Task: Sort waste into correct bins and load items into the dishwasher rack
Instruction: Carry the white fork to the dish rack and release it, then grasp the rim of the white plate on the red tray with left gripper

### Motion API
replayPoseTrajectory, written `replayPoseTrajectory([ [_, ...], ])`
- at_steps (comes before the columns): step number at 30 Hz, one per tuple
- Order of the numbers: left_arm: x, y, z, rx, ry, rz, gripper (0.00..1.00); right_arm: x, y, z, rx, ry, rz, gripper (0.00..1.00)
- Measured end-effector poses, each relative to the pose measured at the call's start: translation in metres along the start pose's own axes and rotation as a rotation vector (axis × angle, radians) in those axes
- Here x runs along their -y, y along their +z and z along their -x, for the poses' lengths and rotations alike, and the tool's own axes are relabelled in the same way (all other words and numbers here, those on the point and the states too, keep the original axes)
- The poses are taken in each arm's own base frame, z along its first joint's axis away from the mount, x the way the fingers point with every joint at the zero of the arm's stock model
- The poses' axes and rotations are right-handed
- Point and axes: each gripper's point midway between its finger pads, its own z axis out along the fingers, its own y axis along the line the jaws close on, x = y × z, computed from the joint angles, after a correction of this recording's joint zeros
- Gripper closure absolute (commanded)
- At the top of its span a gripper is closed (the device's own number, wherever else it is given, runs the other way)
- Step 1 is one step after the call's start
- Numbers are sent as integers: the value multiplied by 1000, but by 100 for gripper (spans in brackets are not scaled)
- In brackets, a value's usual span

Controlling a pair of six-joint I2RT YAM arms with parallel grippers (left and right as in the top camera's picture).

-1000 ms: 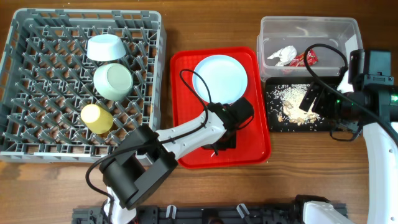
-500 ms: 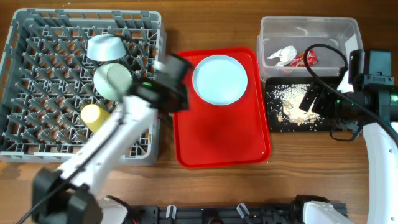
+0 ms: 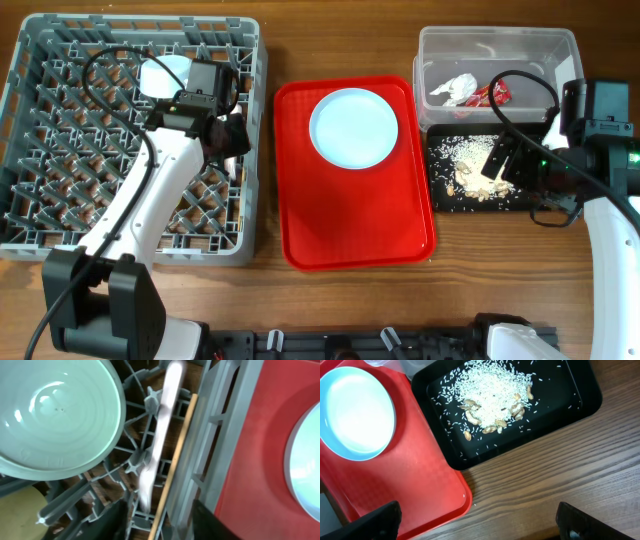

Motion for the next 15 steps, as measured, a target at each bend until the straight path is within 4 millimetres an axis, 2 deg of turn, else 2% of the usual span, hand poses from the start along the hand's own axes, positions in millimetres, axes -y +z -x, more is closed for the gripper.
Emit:
replayPoseTrajectory([
  [4,9,0,-3,-16,4,-48,49,0,0,0,0,0,0,0],
  [6,23,-1,0,-7,12,-109,46,0,0,0,0,0,0,0],
  [10,77,-10,3,59,144,-258,43,0,0,0,0,0,0,0],
  [12,119,-20,-4,113,294,-343,42,0,0,0,0,0,0,0],
  [15,166,-28,-17,182,484,-417,42,0,0,0,0,0,0,0],
])
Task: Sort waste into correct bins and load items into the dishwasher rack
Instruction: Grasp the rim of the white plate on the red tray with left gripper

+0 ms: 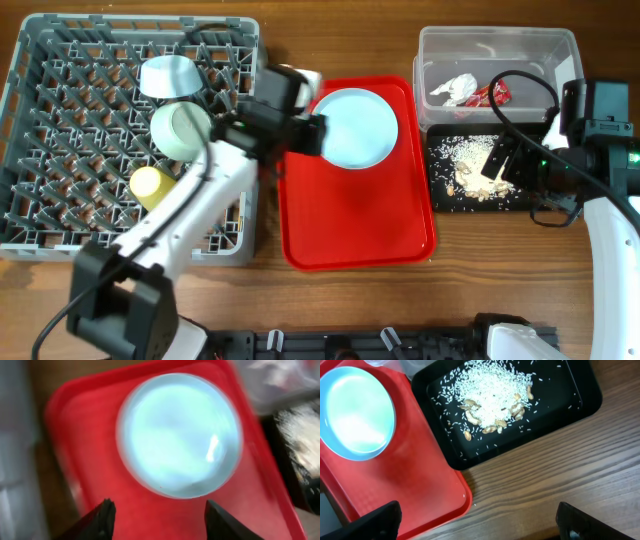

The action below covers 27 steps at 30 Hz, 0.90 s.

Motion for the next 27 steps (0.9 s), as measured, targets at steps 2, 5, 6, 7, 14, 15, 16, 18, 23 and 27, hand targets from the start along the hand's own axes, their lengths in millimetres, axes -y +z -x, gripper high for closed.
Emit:
replayPoseTrajectory([
  [2,31,16,-3,5,138,-45,41,0,0,0,0,0,0,0],
  [5,58,48,-17,-18,281,-84,36,0,0,0,-1,0,0,0],
  [6,63,59,-25,-36,311,-90,36,0,0,0,0,0,0,0],
  [7,66,68,-31,-52,330,-94,35,0,0,0,0,0,0,0],
  [14,61,110,-76,-193,369,-86,51,0,0,0,0,-1,0,0],
  [15,58,112,-83,-218,374,-82,59,0,0,0,0,0,0,0],
  [16,58,112,-84,-222,375,-82,71,0,0,0,0,0,1,0],
  [18,56,111,-90,-249,375,-78,87,0,0,0,0,0,0,0],
  [23,55,110,-92,-259,392,-79,96,0,0,0,0,0,0,0],
  [27,57,110,-93,-259,395,-79,96,0,0,0,0,0,0,0],
])
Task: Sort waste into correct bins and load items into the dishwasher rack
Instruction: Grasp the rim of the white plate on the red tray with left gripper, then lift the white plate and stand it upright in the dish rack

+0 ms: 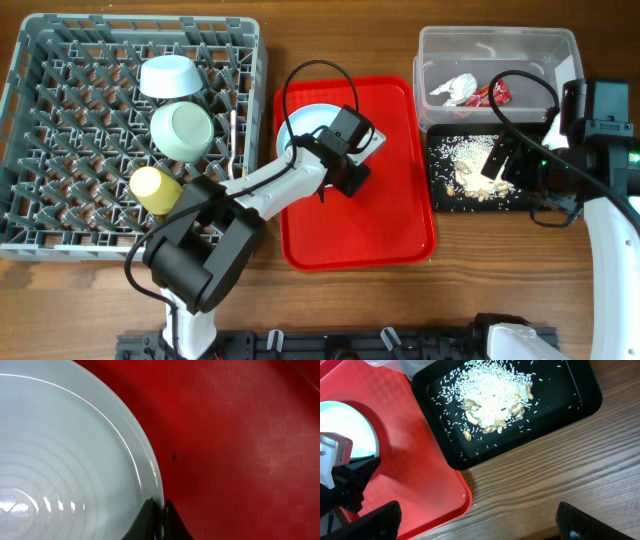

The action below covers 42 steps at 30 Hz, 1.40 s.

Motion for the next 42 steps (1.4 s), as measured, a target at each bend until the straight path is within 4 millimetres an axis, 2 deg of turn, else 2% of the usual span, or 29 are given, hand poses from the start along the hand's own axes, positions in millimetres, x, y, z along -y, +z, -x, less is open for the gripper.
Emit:
replayPoseTrajectory([
  [6,7,-5,2,5,18,6,96,0,0,0,0,0,0,0],
  [8,10,-15,7,25,12,5,96,0,0,0,0,0,0,0],
  [11,12,-50,30,121,-14,6,96,0,0,0,0,0,0,0],
  [16,3,-145,68,358,-81,15,96,0,0,0,0,0,0,0],
  [19,-15,-194,78,474,-124,34,96,0,0,0,-1,0,-1,0],
  [20,-28,-218,80,530,-161,41,96,0,0,-1,-2,0,-1,0],
  [24,-65,-261,74,626,-294,19,96,0,0,-1,-3,0,-1,0],
  [28,-103,-278,61,664,-423,-90,96,0,0,-1,-4,0,-1,0],
  [31,-121,-283,50,672,-488,-213,96,0,0,-1,-4,0,-1,0],
  [34,-137,-273,42,649,-569,-294,96,0,0,-1,-3,0,-1,0],
  [39,-159,-244,29,586,-683,-387,96,0,0,-1,-4,0,-1,0],
  [40,-162,-240,27,577,-698,-395,77,0,0,-1,-4,0,-1,0],
  [41,-166,-235,25,569,-713,-402,35,0,0,-1,-4,0,-1,0],
  [42,-169,-233,23,565,-722,-404,12,0,0,-1,-4,0,-1,0],
])
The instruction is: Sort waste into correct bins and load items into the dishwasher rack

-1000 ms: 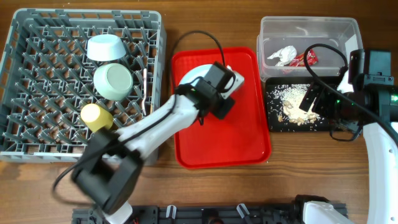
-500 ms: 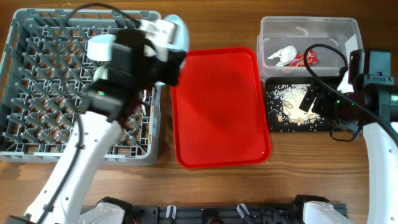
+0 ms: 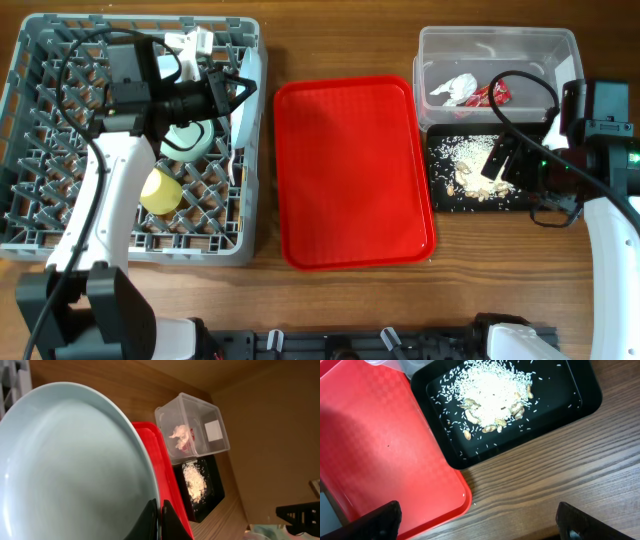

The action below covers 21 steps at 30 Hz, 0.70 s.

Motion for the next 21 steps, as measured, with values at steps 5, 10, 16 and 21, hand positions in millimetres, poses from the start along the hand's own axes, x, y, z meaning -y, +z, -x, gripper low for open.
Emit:
replayPoseTrajectory([
  [5,-13,-7,4,14,-41,9,0,0,0,0,0,0,0,0],
  [10,-34,-13,-7,-10,-122,107,0,0,0,0,0,0,0,0],
  [16,-24,-43,-11,35,-104,247,0,-3,0,1,3,-3,16,0],
  [21,-8,-81,-35,61,-49,500,0,-35,-3,9,36,-130,166,0],
])
